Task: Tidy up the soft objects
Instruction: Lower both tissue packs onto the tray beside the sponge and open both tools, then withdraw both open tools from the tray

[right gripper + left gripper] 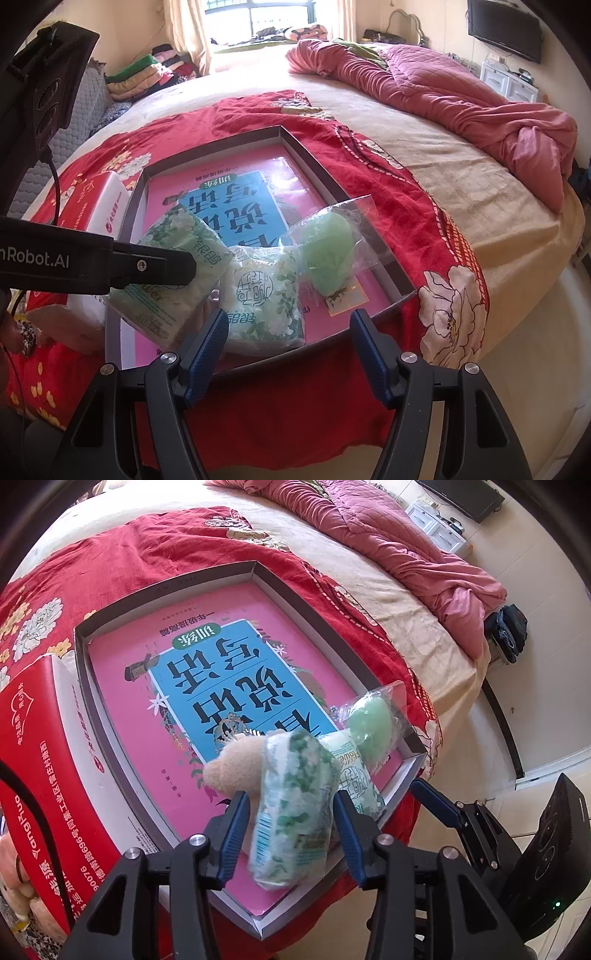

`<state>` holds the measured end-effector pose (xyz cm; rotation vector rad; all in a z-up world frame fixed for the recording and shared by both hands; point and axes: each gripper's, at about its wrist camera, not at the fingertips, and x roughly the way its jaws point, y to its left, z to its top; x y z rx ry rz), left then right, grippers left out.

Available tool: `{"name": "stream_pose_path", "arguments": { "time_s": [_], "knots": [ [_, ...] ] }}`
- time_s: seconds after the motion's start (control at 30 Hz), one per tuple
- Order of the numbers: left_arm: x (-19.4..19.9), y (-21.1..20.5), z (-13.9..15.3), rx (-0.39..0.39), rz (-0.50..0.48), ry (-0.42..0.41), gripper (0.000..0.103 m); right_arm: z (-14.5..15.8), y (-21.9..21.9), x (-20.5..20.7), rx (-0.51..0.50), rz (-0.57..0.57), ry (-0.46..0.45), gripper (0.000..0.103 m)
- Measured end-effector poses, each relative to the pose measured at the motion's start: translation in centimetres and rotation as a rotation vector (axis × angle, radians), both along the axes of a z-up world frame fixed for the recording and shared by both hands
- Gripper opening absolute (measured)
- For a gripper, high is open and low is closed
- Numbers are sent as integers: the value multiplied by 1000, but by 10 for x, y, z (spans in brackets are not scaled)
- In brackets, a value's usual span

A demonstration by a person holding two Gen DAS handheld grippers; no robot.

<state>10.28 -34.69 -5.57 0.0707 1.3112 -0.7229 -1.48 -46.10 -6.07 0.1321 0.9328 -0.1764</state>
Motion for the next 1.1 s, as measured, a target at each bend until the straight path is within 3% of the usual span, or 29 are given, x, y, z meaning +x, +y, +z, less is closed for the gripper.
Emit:
{"name": "stream_pose_path", "arguments": {
  "time_s": [0.23,0.37,0.47,0.6,1.1],
  "knots": [
    [-7,-2,2,13,-21,-11,53,0,-4,-4,9,-27,10,70],
    [-10,1,8,27,-18,-33,64,3,-7,-7,20,-50,6,71],
    [-11,6,12,27,-14,-43,68,7,-7,-9,22,-65,1,77],
    [-12,11,17,44,-8,-67,74,12,-7,-10,27,-77,-5,77],
    [-21,36,36,90,29,-151,85,37,1,-14,25,-105,-50,77]
  ]
}}
